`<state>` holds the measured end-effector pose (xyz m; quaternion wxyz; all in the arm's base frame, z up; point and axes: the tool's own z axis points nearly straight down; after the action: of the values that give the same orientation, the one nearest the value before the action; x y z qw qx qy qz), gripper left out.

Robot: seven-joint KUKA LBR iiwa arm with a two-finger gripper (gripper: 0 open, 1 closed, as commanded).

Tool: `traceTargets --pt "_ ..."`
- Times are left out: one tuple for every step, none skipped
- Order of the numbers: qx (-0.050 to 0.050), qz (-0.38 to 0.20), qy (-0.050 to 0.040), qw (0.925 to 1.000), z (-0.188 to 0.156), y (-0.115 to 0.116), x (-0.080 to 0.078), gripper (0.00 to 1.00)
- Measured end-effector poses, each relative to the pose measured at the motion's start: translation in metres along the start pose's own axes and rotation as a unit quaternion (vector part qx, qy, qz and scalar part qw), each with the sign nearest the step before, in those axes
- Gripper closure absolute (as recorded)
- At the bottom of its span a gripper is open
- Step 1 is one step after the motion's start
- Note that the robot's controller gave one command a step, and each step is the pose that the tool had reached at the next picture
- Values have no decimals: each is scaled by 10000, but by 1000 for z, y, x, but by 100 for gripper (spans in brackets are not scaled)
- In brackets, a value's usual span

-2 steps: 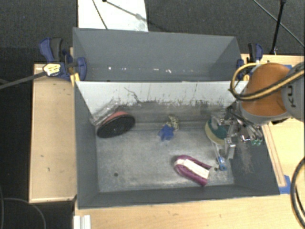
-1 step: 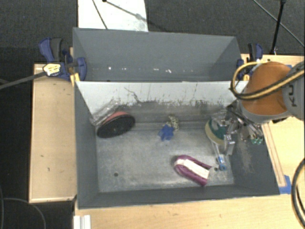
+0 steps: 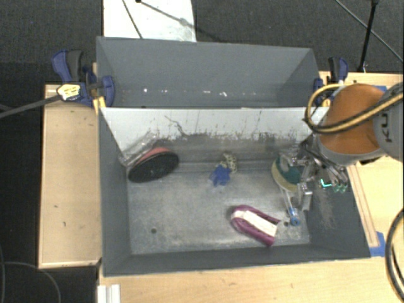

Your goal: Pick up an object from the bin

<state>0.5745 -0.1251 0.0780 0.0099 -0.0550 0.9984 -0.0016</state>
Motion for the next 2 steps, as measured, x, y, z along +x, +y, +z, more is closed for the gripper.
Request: traceTargets --pt "6 -14 -23 10000 -4 -1 -2 100" --pt "-8 -99 50 9999 -95 23 32 100"
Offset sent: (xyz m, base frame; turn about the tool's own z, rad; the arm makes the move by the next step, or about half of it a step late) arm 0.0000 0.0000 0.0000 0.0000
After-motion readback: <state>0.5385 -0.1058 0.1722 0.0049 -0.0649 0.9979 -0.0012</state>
